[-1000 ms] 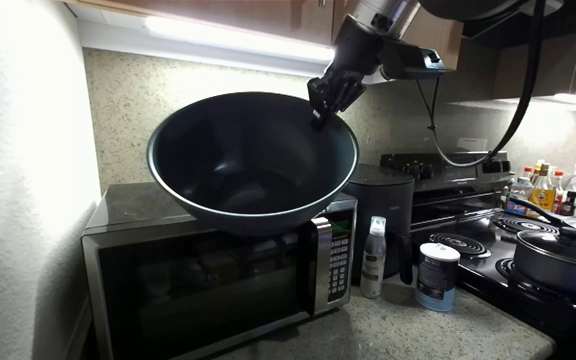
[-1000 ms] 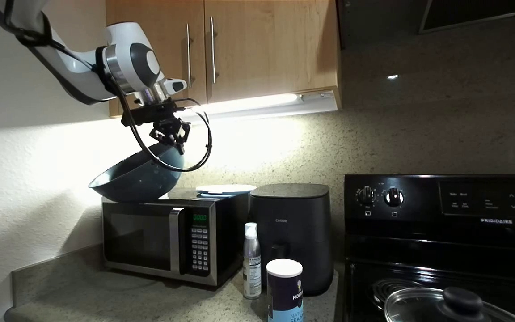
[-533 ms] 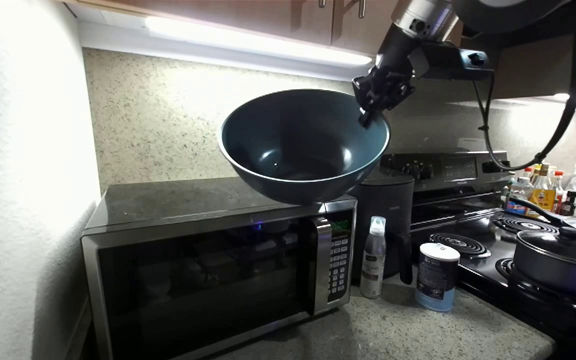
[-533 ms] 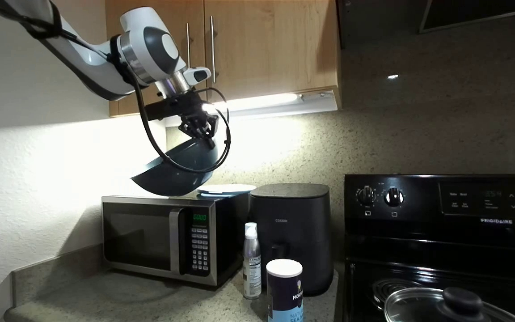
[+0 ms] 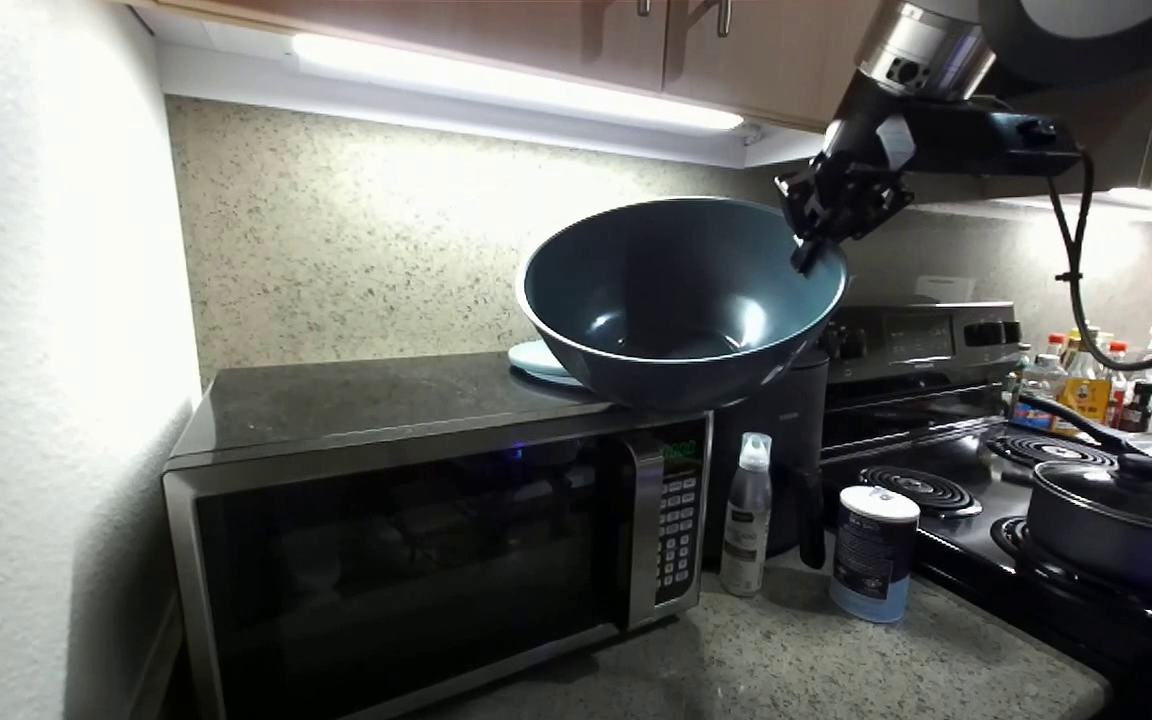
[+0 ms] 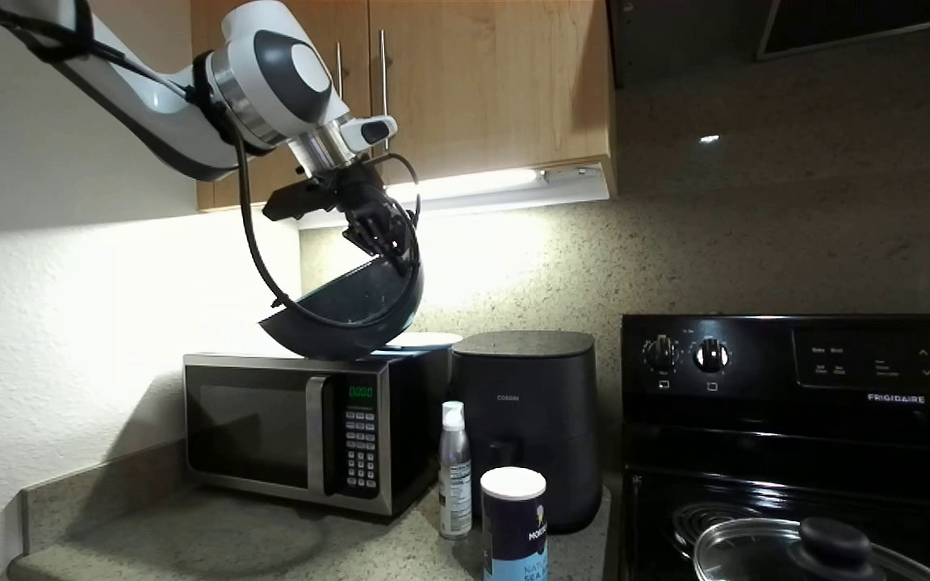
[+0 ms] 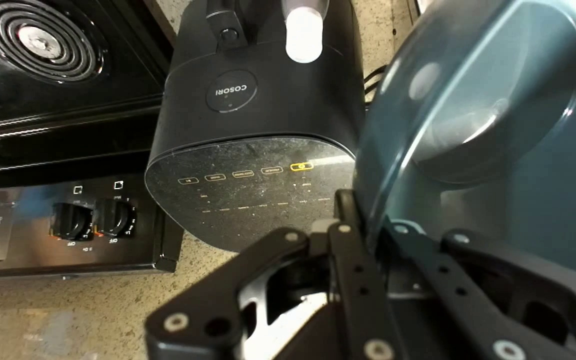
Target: Put the bowl on top of the airfryer
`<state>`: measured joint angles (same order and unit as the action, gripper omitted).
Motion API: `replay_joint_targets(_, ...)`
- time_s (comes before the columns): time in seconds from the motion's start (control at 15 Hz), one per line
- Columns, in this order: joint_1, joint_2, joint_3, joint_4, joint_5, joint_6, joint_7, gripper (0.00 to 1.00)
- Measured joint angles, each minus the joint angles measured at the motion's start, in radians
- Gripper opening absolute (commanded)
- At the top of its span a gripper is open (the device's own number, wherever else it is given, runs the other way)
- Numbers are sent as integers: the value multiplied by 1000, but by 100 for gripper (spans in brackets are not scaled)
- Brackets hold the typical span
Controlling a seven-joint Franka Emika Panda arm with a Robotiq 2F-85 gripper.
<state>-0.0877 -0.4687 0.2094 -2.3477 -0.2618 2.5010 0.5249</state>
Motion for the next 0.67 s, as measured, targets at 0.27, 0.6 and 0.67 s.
replay_joint_targets(0.27, -42, -12, 13, 0, -4, 0, 50, 4)
replay_joint_targets(0.6, -156, -88, 16, -18, -29, -35, 190, 4)
replay_joint_targets(0.67, -176, -109, 17, -27, -36, -45, 221, 4)
